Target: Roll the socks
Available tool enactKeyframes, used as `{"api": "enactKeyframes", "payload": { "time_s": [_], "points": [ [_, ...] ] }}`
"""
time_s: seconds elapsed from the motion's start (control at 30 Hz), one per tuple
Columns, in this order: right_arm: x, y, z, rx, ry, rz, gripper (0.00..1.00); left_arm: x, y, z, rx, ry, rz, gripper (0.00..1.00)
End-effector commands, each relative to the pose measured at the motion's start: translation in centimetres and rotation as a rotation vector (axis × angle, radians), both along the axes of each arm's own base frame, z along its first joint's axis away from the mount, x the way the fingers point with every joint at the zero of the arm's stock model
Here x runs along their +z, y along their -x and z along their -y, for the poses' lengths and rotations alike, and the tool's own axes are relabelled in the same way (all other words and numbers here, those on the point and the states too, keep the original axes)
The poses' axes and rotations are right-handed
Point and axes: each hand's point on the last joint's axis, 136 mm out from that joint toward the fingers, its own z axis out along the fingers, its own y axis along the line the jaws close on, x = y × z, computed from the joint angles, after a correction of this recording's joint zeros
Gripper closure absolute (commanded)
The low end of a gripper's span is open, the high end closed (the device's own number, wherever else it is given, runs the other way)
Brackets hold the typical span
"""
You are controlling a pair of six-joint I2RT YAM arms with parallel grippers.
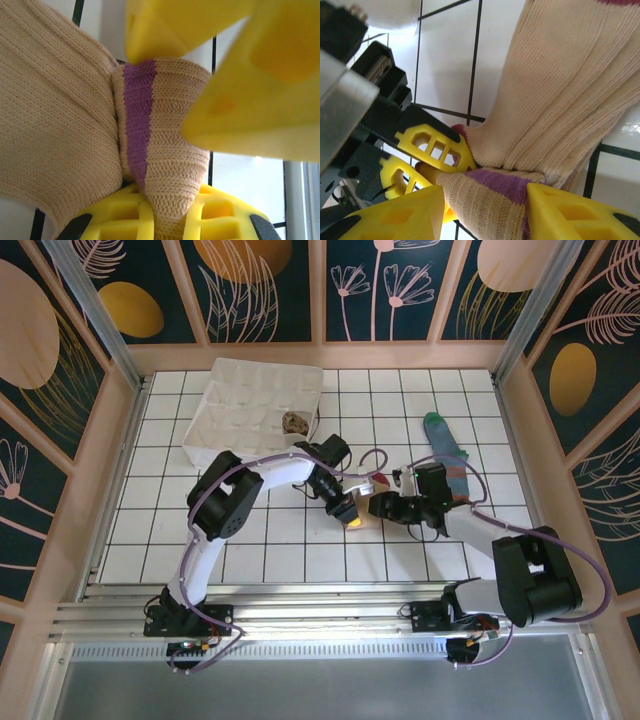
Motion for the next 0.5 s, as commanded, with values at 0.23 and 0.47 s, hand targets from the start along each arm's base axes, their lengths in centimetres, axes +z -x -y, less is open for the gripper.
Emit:
{"api": "enactKeyframes", "payload": {
  "time_s": [0.23, 0.47],
  "points": [
    [-3.7, 2.5, -1.0, 0.063, 0.085, -0.154, 0.76, -2.2, 0.6, -0.3, 0.027, -0.046, -0.076, 1.00],
    [-6.9, 3.3, 0.8, 0.039, 0.243, -0.303, 1.00, 0.9, -2.0, -0.3, 0.087, 0.046, 0.211, 0.70]
  ]
}}
